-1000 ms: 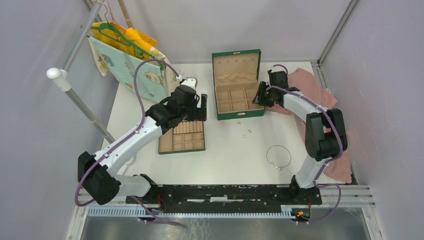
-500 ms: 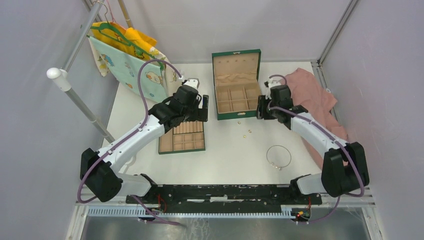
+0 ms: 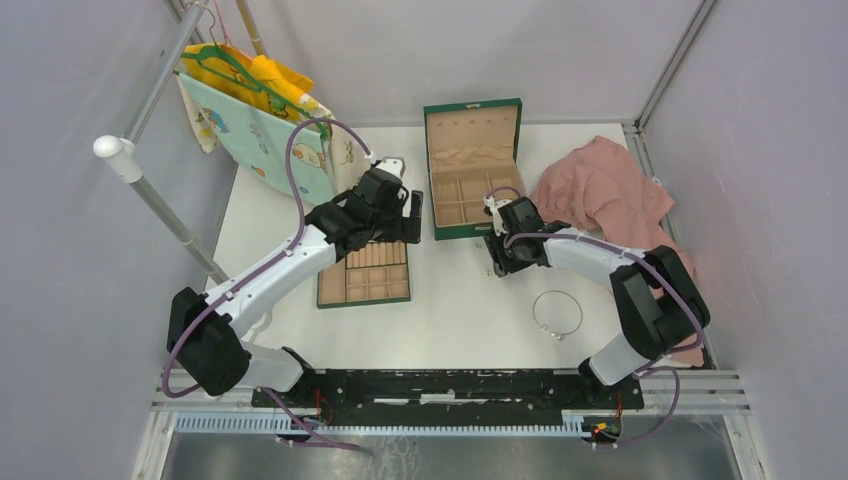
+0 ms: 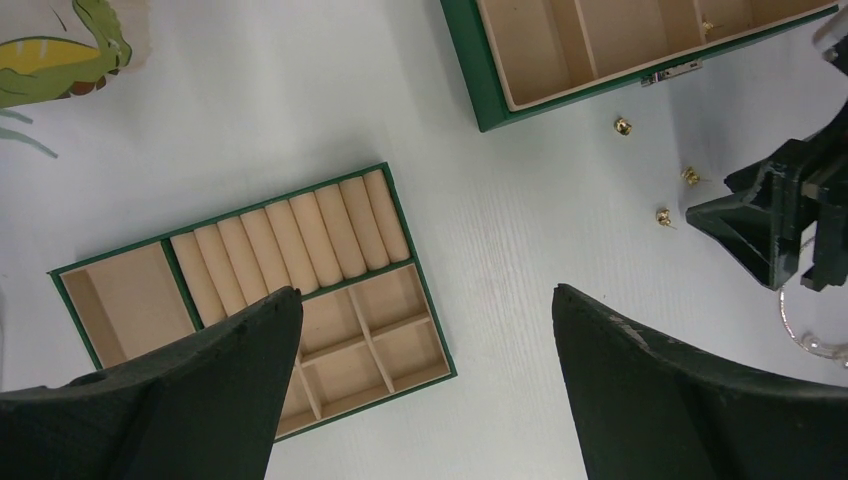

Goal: Organize the mixed jewelry

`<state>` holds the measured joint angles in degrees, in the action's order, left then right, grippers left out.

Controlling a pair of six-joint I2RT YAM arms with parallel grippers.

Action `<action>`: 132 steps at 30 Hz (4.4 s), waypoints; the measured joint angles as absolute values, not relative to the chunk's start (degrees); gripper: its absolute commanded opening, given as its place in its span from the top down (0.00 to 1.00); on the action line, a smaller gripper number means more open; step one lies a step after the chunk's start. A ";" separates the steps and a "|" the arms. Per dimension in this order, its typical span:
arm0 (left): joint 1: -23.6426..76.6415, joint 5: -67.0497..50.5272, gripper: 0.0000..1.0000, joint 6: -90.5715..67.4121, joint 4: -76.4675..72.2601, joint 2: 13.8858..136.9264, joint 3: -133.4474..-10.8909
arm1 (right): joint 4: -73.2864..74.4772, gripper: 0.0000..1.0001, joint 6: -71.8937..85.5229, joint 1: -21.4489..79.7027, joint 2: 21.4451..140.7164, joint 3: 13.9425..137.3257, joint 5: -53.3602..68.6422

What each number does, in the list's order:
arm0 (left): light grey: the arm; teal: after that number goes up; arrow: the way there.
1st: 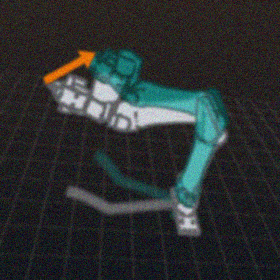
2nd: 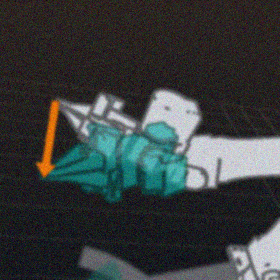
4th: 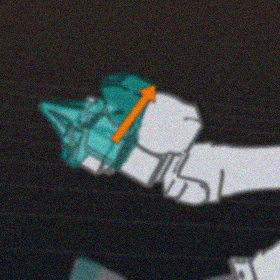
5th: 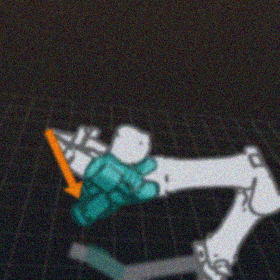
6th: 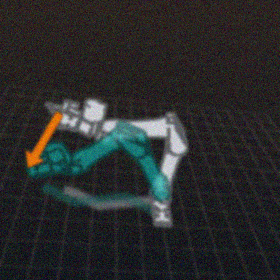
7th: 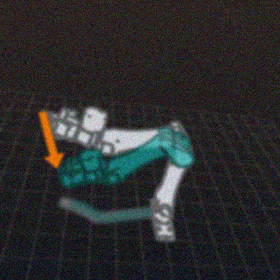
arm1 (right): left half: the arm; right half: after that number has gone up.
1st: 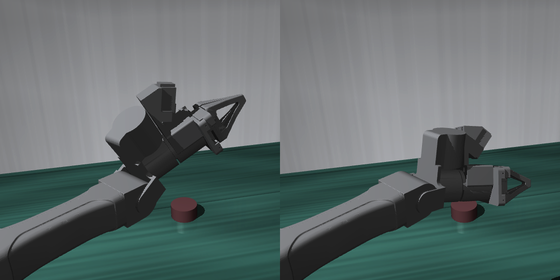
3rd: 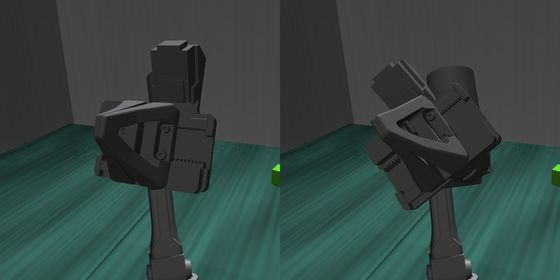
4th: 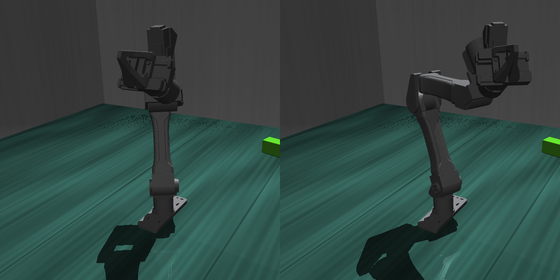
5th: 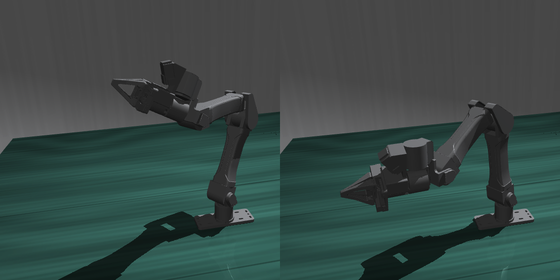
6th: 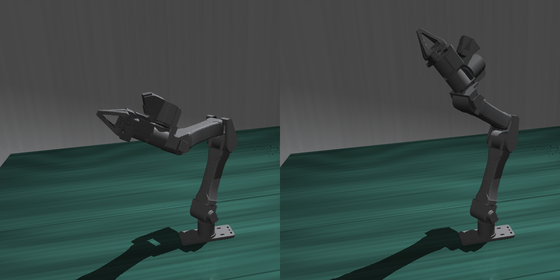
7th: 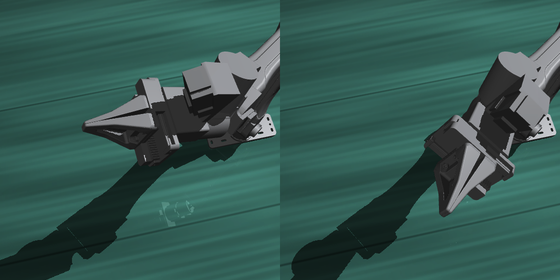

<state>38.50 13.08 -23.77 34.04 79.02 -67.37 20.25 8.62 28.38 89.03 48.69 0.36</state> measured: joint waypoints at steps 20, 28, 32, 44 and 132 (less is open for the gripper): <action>38.76 13.13 0.00 -23.77 33.87 79.37 -68.75 | 17.47 0.70 7.18 28.40 95.81 52.82 -2.22; 38.76 13.15 0.00 -23.75 33.71 80.27 -69.06 | 18.35 0.77 7.33 28.40 96.16 53.45 -2.44; 38.76 13.15 0.00 -23.75 33.71 80.31 -69.06 | 18.50 0.88 7.92 28.40 96.16 53.45 -2.55; 38.76 13.15 0.00 -23.70 33.74 80.34 -69.06 | 20.99 0.91 12.38 28.05 96.05 55.09 -2.24; 39.88 19.42 0.00 -26.63 35.92 82.35 -69.36 | 31.86 0.70 41.93 38.63 113.93 78.04 -16.60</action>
<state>39.88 19.42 -26.63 35.92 82.35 -69.36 31.86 41.93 38.63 113.93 78.04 -16.60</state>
